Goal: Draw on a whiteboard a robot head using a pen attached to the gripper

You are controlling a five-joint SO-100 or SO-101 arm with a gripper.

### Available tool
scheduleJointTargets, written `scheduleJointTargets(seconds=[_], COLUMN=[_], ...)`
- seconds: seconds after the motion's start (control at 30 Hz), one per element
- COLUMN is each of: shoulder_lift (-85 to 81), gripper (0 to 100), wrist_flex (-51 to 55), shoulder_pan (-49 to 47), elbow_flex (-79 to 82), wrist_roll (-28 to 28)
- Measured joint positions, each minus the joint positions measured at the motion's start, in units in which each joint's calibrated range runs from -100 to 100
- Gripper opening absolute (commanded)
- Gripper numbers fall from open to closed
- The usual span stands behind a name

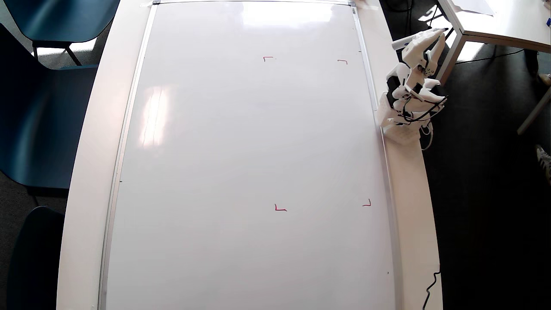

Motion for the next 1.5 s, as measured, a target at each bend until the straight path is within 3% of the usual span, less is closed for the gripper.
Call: scheduleJointTargets(seconds=[0.63, 0.83, 1.0, 1.03, 1.13, 1.17, 1.33, 1.47, 1.5], shoulder_lift=[0.59, 0.68, 2.29, 4.66, 9.66, 15.67, 36.51, 48.79, 53.71], gripper=[1, 1, 1, 1, 1, 1, 1, 1, 1], wrist_flex=[5.24, 15.29, 30.83, 42.74, 58.11, 68.50, 93.67, 107.18, 116.30], shoulder_pan=[0.00, 1.81, 6.64, 7.32, 7.09, 7.09, 7.09, 6.03, 4.75], elbow_flex=[0.00, 0.00, -2.01, -5.21, -10.23, -17.18, -38.47, -53.08, -60.39], wrist_roll=[0.00, 0.00, -2.32, -3.59, -6.39, -8.88, -16.75, -20.18, -20.87])
